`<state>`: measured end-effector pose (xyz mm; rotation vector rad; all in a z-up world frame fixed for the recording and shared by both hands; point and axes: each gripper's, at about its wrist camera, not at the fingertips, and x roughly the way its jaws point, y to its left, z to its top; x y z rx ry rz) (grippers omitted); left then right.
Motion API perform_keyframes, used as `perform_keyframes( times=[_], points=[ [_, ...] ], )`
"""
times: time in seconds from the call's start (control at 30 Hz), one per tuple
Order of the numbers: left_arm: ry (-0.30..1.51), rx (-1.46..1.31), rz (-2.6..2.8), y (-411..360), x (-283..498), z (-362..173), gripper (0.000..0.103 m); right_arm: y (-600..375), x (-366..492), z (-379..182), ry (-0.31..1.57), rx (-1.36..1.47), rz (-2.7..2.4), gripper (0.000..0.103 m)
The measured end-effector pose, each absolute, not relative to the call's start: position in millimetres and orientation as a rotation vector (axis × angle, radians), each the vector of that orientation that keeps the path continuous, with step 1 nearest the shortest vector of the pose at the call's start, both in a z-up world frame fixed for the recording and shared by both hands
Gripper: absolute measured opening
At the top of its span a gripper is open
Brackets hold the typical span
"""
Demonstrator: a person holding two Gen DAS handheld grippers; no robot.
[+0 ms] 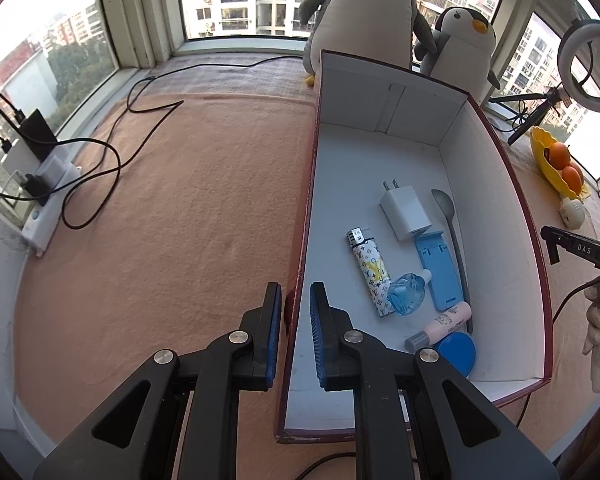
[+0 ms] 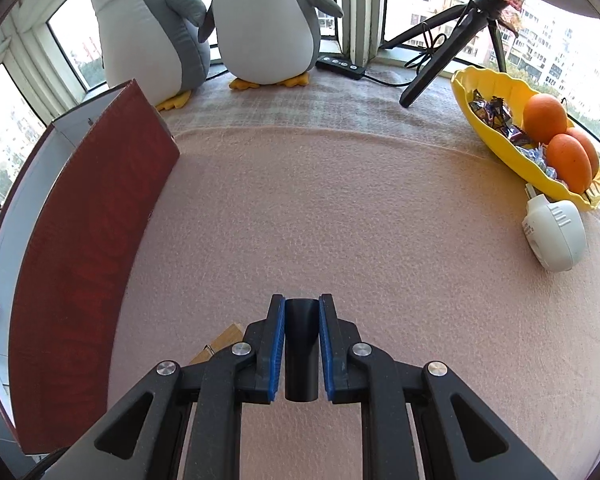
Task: Organize rigid objects
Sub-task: 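Move the right gripper to the black-headed hammer and grasp its head, then carry the hammer into the box and open the right gripper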
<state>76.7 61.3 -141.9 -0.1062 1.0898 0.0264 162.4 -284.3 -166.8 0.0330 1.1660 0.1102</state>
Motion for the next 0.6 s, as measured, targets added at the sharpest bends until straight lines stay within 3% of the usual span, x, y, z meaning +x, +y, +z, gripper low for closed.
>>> perform_keyframes(
  times=[0.6],
  points=[
    [1.069,-0.103,0.007,63.3,76.2,-141.4,0.008,-224.3,126.1,-88.1,1.017,-0.009,0.211,0.015]
  ],
)
